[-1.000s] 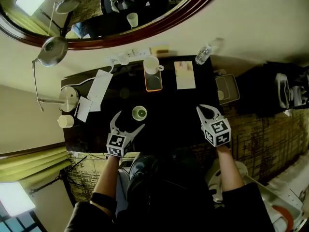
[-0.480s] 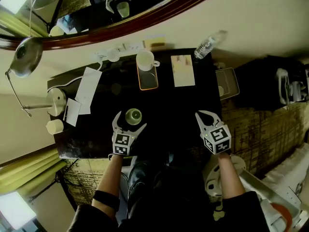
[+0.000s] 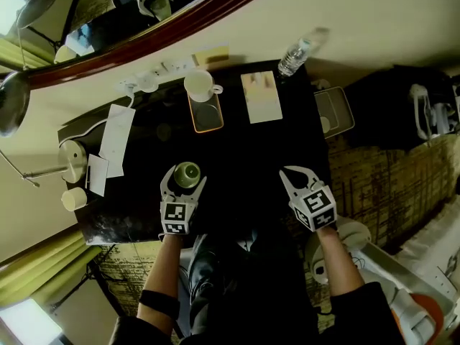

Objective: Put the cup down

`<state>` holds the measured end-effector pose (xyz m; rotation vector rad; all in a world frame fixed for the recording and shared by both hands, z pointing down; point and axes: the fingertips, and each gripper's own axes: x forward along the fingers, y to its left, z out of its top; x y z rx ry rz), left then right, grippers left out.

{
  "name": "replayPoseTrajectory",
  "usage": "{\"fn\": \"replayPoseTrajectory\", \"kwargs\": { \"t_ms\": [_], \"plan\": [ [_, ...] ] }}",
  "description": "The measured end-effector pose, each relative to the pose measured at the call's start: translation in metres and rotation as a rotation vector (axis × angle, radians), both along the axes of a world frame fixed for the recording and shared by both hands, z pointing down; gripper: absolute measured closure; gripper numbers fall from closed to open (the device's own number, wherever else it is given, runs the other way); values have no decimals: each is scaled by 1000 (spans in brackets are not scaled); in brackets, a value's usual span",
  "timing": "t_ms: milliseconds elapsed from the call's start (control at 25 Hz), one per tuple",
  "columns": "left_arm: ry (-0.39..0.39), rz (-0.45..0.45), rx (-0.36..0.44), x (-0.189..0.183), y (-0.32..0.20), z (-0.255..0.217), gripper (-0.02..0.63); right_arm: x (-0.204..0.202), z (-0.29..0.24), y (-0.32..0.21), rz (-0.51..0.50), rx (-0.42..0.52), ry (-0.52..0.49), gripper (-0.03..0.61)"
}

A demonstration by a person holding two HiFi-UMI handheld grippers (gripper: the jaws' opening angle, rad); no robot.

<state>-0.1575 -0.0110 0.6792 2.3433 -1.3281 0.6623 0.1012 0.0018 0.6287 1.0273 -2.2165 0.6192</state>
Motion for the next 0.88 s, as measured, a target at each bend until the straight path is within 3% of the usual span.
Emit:
{"fn": "replayPoseTrajectory", "kwargs": {
  "t_ms": [400, 880],
  "plan": [
    [2, 50, 64, 23, -40, -27, 238, -4, 16, 6, 13, -7, -28, 567],
    [3, 147, 138, 65, -132, -63, 238, -51, -13, -15, -98, 42, -121, 568]
  ]
}}
